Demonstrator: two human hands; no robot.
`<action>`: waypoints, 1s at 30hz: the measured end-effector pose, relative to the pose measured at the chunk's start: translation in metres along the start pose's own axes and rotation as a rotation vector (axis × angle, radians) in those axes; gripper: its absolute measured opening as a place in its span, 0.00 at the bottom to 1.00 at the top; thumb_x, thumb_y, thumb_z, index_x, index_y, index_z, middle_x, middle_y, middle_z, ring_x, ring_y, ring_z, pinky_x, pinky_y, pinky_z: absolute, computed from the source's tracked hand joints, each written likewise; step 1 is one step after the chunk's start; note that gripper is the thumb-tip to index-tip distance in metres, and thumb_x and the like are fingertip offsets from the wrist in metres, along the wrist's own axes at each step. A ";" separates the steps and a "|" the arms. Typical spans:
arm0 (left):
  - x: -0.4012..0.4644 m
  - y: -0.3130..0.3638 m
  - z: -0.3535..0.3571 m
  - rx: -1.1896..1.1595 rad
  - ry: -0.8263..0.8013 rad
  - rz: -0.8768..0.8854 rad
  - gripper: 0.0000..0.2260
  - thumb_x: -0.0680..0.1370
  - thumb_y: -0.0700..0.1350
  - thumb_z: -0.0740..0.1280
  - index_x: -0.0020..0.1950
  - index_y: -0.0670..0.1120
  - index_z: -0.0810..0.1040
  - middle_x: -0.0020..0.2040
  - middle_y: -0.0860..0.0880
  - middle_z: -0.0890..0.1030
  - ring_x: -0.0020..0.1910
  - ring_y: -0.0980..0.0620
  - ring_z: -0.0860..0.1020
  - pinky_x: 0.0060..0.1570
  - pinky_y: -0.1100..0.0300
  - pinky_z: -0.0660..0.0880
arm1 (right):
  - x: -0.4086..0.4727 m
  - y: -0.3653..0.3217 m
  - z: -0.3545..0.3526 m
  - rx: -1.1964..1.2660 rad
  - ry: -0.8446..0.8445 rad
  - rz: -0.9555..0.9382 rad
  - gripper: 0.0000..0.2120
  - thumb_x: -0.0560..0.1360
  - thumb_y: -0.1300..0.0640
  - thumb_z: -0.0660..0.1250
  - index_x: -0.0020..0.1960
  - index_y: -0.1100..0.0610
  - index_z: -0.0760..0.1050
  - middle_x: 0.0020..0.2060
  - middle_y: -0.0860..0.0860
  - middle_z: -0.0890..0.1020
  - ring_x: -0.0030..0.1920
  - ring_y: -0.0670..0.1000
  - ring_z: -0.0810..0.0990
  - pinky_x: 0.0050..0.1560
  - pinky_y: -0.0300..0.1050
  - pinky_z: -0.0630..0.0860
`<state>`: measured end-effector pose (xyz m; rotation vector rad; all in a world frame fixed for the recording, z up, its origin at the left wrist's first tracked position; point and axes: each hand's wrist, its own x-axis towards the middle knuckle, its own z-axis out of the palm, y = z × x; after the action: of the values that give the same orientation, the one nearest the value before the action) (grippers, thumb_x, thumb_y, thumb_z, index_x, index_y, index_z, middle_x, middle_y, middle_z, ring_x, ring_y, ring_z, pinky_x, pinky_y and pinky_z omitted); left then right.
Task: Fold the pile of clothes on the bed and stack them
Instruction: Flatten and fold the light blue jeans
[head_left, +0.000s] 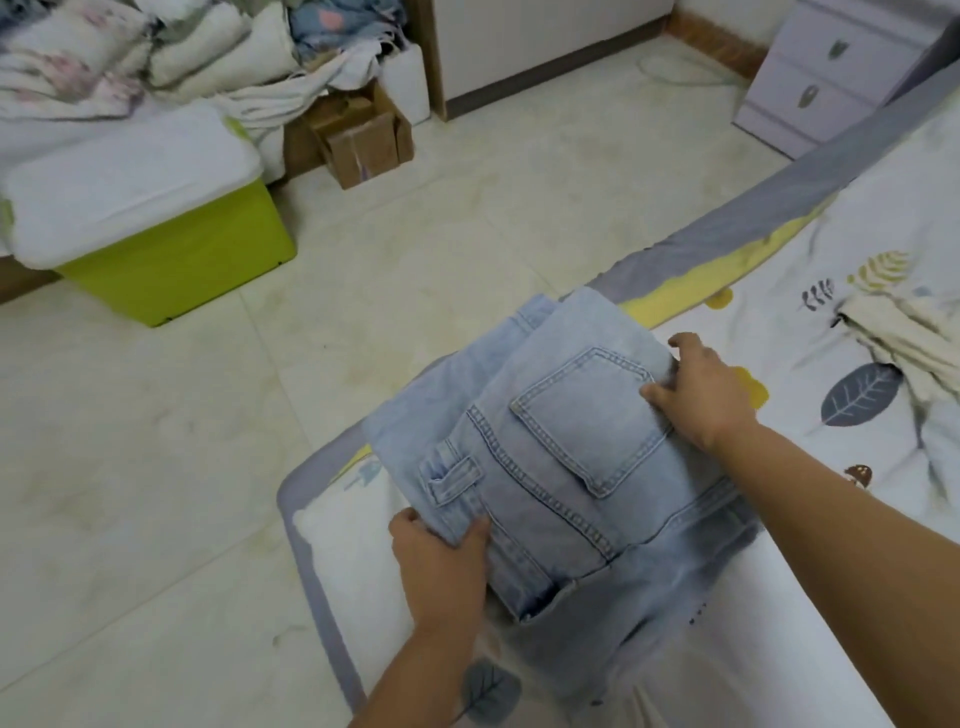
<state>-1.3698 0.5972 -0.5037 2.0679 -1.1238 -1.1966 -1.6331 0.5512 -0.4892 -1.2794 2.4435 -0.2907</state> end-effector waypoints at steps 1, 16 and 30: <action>0.003 0.000 -0.002 0.123 0.056 0.065 0.32 0.66 0.44 0.77 0.65 0.42 0.65 0.60 0.39 0.70 0.60 0.38 0.70 0.54 0.50 0.71 | -0.004 -0.003 0.005 -0.070 0.075 -0.006 0.31 0.73 0.53 0.69 0.70 0.61 0.60 0.62 0.66 0.70 0.60 0.65 0.70 0.55 0.56 0.68; 0.039 -0.015 0.008 1.168 -0.272 0.755 0.29 0.79 0.62 0.42 0.67 0.56 0.24 0.68 0.49 0.23 0.63 0.44 0.19 0.66 0.46 0.26 | -0.037 -0.014 0.059 -0.423 -0.143 -0.063 0.34 0.79 0.38 0.43 0.76 0.53 0.34 0.75 0.59 0.39 0.75 0.59 0.39 0.73 0.56 0.41; -0.023 0.110 -0.012 1.052 -0.518 0.817 0.11 0.80 0.47 0.56 0.57 0.45 0.74 0.52 0.50 0.79 0.47 0.52 0.75 0.45 0.60 0.69 | -0.134 -0.008 -0.038 0.035 -0.178 -0.104 0.13 0.79 0.58 0.55 0.60 0.57 0.73 0.55 0.56 0.79 0.55 0.55 0.76 0.53 0.46 0.72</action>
<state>-1.4106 0.5578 -0.4057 1.4703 -2.9349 -0.7463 -1.5731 0.6578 -0.4220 -1.3587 2.2186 -0.2347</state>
